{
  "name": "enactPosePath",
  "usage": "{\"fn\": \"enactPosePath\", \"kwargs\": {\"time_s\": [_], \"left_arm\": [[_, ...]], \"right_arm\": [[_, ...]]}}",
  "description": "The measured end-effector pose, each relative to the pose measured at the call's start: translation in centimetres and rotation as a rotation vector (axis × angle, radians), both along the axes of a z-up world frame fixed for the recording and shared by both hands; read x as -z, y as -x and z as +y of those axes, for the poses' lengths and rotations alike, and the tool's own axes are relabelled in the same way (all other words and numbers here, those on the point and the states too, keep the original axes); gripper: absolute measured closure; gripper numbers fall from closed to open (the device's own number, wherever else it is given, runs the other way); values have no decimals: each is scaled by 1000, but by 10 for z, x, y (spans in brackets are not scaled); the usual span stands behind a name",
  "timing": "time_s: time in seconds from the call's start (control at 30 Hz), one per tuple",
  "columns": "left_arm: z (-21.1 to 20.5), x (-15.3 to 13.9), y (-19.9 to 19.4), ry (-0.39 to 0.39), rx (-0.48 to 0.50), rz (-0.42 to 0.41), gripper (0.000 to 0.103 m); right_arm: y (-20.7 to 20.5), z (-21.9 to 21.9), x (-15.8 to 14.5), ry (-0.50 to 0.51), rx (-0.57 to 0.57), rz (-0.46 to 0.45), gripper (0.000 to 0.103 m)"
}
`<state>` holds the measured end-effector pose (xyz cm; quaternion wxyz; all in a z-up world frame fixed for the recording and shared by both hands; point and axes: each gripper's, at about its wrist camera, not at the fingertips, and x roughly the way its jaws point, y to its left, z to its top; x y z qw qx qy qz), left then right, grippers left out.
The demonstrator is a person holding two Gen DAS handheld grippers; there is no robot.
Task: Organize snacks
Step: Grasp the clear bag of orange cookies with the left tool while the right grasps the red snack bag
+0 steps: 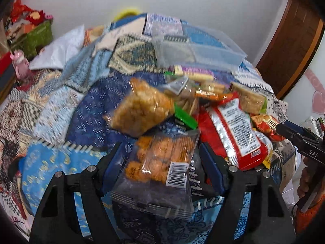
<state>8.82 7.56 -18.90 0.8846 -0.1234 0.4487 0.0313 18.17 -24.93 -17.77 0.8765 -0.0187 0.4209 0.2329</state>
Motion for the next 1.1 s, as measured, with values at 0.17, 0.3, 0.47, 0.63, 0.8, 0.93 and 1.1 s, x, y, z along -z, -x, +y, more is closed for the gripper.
{"fn": "enactPosePath", "kwargs": {"time_s": [0.17,0.3,0.47,0.63,0.8,0.93,1.1], "left_arm": [[1,18,-8,33,-6,46,28],[0,33,-14,34,-6,89,28],[-7,35,-14,1,6,81,33],[-6,32,-14,10,9,86,43],[-10,26,-8,4,19,77,44],[-14,10,-3,-2,28,39,44],[-21,-15,4,-30,39,-33,44]], "right_arm": [[-3,2,7,-14,-20,32,24],[-5,8,12,-19,-49,63,24],[-8,14,22,-6,-63,101,24],[-9,13,23,-18,-74,113,31],[-5,15,20,5,-74,88,36],[-4,10,16,-20,-70,92,41],[1,2,4,-37,-60,62,42]]}}
